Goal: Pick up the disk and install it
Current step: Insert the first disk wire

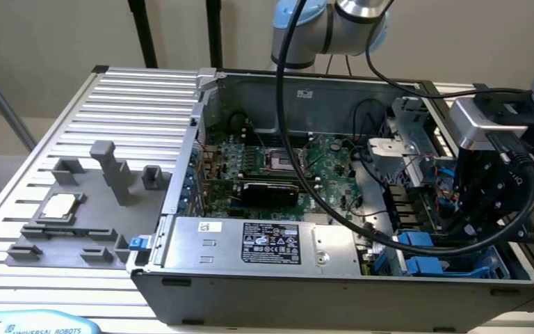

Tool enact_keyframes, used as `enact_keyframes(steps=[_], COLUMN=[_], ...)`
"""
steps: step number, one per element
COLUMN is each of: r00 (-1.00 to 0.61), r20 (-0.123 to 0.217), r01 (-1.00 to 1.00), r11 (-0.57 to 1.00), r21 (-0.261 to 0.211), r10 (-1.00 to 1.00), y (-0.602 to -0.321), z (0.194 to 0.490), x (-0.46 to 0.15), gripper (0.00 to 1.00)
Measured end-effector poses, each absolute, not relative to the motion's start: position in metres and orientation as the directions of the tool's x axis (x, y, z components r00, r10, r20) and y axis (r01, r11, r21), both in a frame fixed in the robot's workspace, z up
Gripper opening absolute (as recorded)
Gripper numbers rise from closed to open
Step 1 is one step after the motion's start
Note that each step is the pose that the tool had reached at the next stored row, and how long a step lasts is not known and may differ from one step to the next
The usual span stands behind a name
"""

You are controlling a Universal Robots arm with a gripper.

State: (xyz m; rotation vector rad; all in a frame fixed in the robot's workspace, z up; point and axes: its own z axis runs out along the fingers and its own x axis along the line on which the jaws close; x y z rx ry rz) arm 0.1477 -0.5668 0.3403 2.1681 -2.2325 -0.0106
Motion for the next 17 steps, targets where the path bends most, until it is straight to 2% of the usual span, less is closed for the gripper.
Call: enact_keyframes(steps=[17], r00=[-0.031], r20=[0.028], r01=[-0.999], r11=[0.032], r21=[0.025], r10=[-0.999], y=[-0.5661], z=[0.3363], x=[0.1501], gripper=[0.18])
